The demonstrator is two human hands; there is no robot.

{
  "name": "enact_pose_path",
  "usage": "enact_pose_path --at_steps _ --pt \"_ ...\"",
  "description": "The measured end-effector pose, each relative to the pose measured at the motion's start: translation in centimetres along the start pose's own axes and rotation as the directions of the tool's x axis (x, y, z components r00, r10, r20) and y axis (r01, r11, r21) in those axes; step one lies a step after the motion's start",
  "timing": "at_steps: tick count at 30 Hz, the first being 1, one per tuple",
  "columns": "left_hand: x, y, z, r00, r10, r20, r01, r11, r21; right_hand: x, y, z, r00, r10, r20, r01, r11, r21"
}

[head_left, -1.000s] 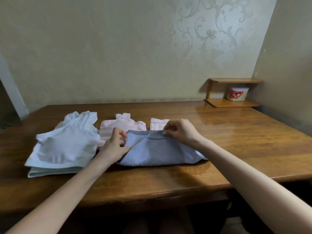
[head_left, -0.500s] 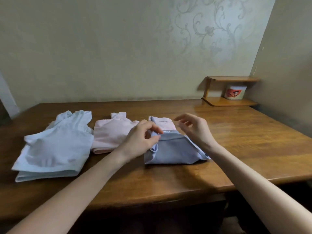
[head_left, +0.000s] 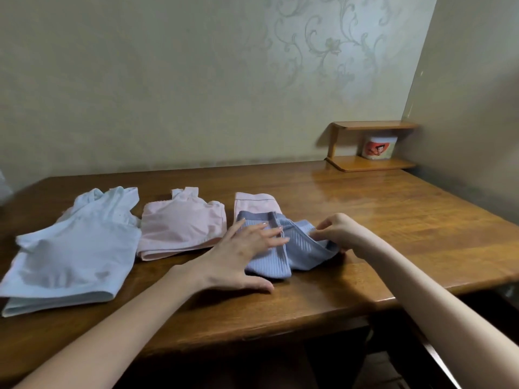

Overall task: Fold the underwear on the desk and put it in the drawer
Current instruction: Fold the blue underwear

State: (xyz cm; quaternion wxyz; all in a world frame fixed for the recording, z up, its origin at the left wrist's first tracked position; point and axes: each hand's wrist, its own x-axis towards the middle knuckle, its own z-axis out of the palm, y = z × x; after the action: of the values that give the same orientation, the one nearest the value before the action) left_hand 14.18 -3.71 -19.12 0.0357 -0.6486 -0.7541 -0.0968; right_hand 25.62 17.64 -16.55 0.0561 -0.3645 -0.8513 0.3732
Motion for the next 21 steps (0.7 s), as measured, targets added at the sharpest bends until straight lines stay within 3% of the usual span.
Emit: enact_pose_path --at_steps 2,5,8,10,13,15,18,21 --pt "0.0 -0.2 0.5 1.000 0.009 0.005 -0.009 0.997 0.082 0.1 0.2 0.2 0.999 -0.035 0.002 0.035 0.991 0.132" --pt "-0.1 0.3 1.0 0.973 -0.029 -0.227 0.030 1.000 0.005 -0.1 0.5 0.3 0.996 -0.093 -0.015 0.094 0.962 0.258" --pt "-0.2 1.1 1.3 0.810 -0.217 -0.544 0.152 0.975 -0.162 -0.2 0.7 0.5 0.991 -0.133 -0.005 0.130 0.958 0.258" --pt "-0.2 1.4 0.9 0.722 -0.222 -0.656 0.189 0.974 -0.121 -0.3 0.8 0.6 0.989 -0.147 -0.001 0.143 0.960 0.241" --pt "0.2 1.4 1.0 0.802 -0.047 -0.595 0.166 0.975 0.146 -0.4 0.9 0.7 0.987 -0.163 -0.002 0.159 0.954 0.255" --pt "0.6 2.1 1.0 0.848 0.055 -0.527 0.080 0.970 0.228 -0.6 0.9 0.7 0.984 -0.177 -0.003 0.171 0.946 0.275" --pt "0.9 2.6 1.1 0.884 0.163 -0.438 -0.047 0.963 0.264 -0.9 0.8 0.7 0.983 -0.185 -0.017 0.181 0.937 0.300" --pt "1.2 2.0 1.0 0.954 0.098 -0.285 -0.083 0.994 0.066 -1.3 0.7 0.8 0.984 -0.180 -0.013 0.176 0.941 0.289"
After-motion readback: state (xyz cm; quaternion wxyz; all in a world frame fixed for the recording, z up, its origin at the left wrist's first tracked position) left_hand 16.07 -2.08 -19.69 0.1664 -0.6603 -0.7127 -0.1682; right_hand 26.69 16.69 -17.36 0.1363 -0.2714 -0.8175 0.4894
